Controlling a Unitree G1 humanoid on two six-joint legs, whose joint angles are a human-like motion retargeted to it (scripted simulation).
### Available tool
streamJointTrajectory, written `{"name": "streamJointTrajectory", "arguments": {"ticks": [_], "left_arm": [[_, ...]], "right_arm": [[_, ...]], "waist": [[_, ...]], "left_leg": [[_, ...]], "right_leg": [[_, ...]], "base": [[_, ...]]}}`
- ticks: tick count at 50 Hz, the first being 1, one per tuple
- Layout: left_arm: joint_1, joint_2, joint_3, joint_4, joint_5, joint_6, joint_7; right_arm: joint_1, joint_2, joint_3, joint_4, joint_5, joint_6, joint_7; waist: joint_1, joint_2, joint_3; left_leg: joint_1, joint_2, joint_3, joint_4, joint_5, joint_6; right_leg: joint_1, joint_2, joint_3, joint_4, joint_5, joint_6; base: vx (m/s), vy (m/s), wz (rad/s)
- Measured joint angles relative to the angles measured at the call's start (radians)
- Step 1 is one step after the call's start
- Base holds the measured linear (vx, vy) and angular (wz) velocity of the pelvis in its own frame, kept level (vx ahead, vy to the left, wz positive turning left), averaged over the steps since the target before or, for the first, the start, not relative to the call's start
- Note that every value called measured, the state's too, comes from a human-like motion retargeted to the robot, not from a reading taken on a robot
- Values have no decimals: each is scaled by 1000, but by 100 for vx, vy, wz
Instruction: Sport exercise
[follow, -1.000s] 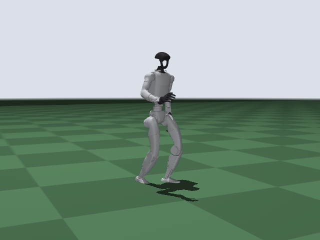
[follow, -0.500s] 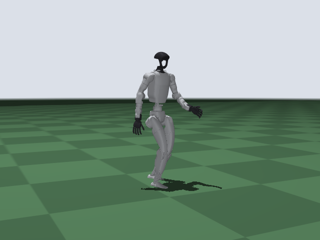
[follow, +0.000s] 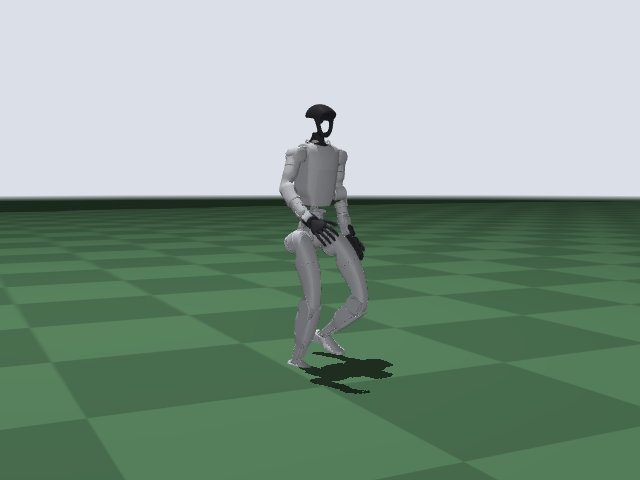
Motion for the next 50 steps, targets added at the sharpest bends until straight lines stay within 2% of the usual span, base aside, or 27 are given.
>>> {"name": "streamJointTrajectory", "arguments": {"ticks": [5, 10, 13, 18, 23, 30, 32, 33, 35, 37, 43, 50], "left_arm": [[40, -22, 24, 3, -24, -4, 3], [8, -19, 22, -33, -57, -9, 11], [-30, -6, 6, -78, -98, -16, 14], [-80, 30, -25, -197, -157, -38, 23], [-88, 58, -59, -323, -180, -67, 21], [-40, 79, -97, -427, -201, -88, -5], [-20, 71, -104, -449, -215, -82, -24], [-4, 65, -105, -451, -219, -81, -29], [15, 60, -100, -458, -231, -76, -44], [46, 55, -97, -455, -229, -79, -47], [99, 57, -78, -453, -167, -99, -35], [111, 63, -61, -490, -88, -116, 17]], "right_arm": [[-24, 39, 4, -11, -4, 3, 24], [16, 127, 7, 94, 34, 15, 74], [69, 184, 11, 193, 75, 28, 117], [198, 248, 10, 339, 127, 55, 195], [340, 276, -7, 395, 170, 66, 263], [434, 272, -64, 354, 236, 50, 296], [420, 254, -87, 319, 252, 45, 282], [410, 247, -95, 302, 255, 38, 271], [366, 218, -117, 244, 259, 26, 237], [316, 189, -128, 177, 254, 0, 197], [94, 67, -124, -118, 188, -78, 46], [-110, -45, -45, -381, 90, -123, -55]], "waist": [[-30, -34, 2], [-101, -108, 1], [-134, -155, -4], [-166, -204, -12], [-182, -235, -13], [-164, -260, -24], [-147, -242, -22], [-141, -254, -21], [-120, -224, -11], [-102, -227, -1], [-36, -149, 42], [40, -41, 52]], "left_leg": [[81, -87, 26, -263, -79, 4], [168, -175, 126, -476, -118, 59], [206, -244, 166, -591, -90, 72], [273, -340, 191, -768, -27, 83], [328, -393, 189, -851, 15, 88], [380, -404, 186, -873, 26, 89], [399, -379, 181, -872, 10, 91], [394, -382, 183, -843, 0, 91], [396, -341, 176, -804, -36, 90], [378, -325, 180, -730, -63, 86], [277, -203, 138, -457, -115, 62], [100, -80, 68, -124, -46, 18]], "right_leg": [[-30, -42, 41, 46, -23, 39], [-117, -144, 52, 184, -44, 101], [-205, -243, 15, 318, 1, 132], [-296, -412, -44, 507, 43, 117], [-290, -479, -33, 575, 64, 121], [-167, -456, -1, 487, 29, 139], [-103, -412, -7, 408, 6, 134], [-86, -412, 1, 395, -16, 132], [-20, -358, -13, 303, -51, 114], [8, -344, -10, 278, -97, 97], [68, -222, -25, 181, -147, 32], [44, -110, -49, 163, -130, -28]], "base": [[7, 17, -53], [2, 21, -16], [-1, 18, -22], [0, 14, -22], [2, 6, -7], [2, -3, -10], [6, -11, -33], [4, -13, -39], [5, -14, -44], [2, -17, -46], [-2, -17, -41], [-6, -10, -17]]}}
